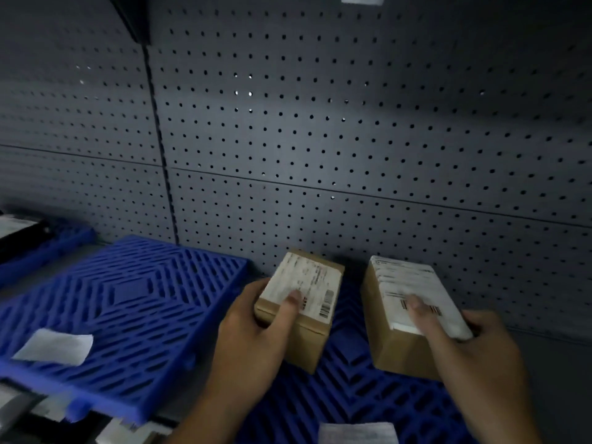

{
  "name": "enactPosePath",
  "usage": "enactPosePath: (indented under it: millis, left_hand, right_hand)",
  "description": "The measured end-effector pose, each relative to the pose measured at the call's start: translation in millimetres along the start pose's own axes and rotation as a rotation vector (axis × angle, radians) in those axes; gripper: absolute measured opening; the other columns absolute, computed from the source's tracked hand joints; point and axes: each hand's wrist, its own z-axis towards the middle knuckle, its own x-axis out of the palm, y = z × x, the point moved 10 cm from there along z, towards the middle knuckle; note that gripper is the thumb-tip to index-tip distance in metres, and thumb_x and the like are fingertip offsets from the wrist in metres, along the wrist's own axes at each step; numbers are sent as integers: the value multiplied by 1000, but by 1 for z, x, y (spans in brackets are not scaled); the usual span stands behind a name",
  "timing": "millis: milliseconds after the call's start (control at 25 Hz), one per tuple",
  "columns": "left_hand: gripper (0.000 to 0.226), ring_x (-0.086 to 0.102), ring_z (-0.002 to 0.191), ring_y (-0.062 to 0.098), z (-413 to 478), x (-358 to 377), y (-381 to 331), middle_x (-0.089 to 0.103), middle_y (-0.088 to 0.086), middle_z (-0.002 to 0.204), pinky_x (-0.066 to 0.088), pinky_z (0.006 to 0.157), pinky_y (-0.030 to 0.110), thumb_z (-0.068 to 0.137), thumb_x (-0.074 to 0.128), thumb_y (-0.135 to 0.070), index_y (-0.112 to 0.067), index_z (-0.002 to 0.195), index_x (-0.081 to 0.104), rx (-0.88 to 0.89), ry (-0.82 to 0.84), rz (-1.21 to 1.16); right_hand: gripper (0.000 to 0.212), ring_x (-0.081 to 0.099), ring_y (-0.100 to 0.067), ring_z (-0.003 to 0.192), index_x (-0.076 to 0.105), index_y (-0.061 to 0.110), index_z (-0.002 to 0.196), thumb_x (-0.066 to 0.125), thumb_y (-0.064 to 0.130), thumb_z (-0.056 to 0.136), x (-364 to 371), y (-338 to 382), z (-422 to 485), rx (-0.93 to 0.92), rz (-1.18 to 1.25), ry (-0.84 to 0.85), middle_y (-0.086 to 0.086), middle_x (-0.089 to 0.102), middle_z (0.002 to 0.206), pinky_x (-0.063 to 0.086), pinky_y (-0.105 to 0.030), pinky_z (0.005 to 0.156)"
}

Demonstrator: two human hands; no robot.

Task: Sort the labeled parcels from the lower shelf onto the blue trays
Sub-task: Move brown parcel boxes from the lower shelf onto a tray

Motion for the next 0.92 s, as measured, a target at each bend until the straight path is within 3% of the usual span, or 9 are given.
enactPosePath:
  millis: [120,320,480,720,800,880,920]
  left_hand:
    - [25,59,86,-27,-2,11,0,64,-49,94,45,59,3,84,59,-71,-50,98,64,-20,32,33]
    - [29,62,82,-21,-10,10,-1,71,-29,84,42,66,11,83,53,-77,-50,88,63,-51,-13,106]
    - [25,62,83,-16,-18,10,-2,69,-29,89,42,67,11,86,53,-74,-51,91,60,-59,-10,108]
    - [30,59,85,-12,-21,7,-5,67,-27,88,42,65,14,84,53,-77,-48,88,59,-62,-13,152]
    - [40,60,86,-10,-22,8,-6,67,-26,88,44,66,15,79,51,-82,-46,94,62,-55,-12,152]
    - [69,64,98,-2,-25,9,-8,68,-23,104,51,78,22,73,46,-88,-42,123,60,-43,1,170]
    - [87,63,111,6,-28,6,-10,66,-18,121,54,90,31,73,43,-92,-38,141,48,-40,-6,200]
  right_hand:
    - [59,56,-2,75,55,26,87,84,67,56,-4,-4,-6,10,-33,-9,14,59,90,39,-22,54]
    - [69,65,-10,83,52,29,93,80,77,53,-1,-13,-20,2,-114,54,5,63,103,51,-29,59]
    - [73,65,-8,80,49,31,93,67,90,54,-6,-13,-24,-28,-232,64,6,61,102,52,-32,56]
    - [67,65,-5,79,49,32,92,66,88,59,-10,-9,-27,-68,-229,54,6,63,102,51,-28,54]
    - [65,65,-5,79,50,31,92,67,86,61,-10,-7,-27,-87,-220,60,5,64,103,52,-27,55]
    - [69,65,-5,83,50,30,97,62,89,63,-10,-5,-27,-106,-214,67,5,62,108,53,-27,58]
    - [74,65,-6,87,50,30,103,56,93,64,-10,-4,-28,-117,-206,74,5,60,112,54,-28,60]
